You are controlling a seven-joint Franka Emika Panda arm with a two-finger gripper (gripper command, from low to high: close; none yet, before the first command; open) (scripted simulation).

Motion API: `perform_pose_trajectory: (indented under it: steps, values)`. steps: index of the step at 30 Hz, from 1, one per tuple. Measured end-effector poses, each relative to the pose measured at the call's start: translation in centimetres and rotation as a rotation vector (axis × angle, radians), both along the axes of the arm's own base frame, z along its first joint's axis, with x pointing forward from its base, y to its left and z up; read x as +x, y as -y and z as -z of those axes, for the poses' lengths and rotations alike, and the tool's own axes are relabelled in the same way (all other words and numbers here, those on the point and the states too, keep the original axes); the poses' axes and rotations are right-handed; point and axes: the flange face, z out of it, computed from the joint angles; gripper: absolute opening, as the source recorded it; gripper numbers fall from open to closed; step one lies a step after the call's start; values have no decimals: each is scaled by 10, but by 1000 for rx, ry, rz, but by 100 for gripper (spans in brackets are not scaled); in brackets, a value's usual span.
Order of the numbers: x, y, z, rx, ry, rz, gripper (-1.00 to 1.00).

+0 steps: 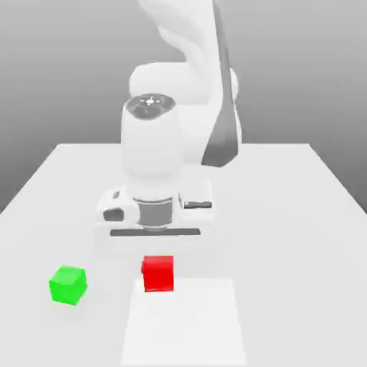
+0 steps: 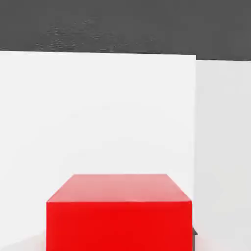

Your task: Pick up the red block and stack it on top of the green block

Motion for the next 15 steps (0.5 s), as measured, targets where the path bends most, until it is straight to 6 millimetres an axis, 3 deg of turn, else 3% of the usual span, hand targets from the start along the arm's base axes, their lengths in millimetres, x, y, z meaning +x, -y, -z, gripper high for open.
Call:
perform_pose_trajectory:
  steps: [7, 15]
  values:
    - [-16, 68, -10, 1, 0, 497, -100]
    - [-49, 139, -22, 0, -1, 1059, -100]
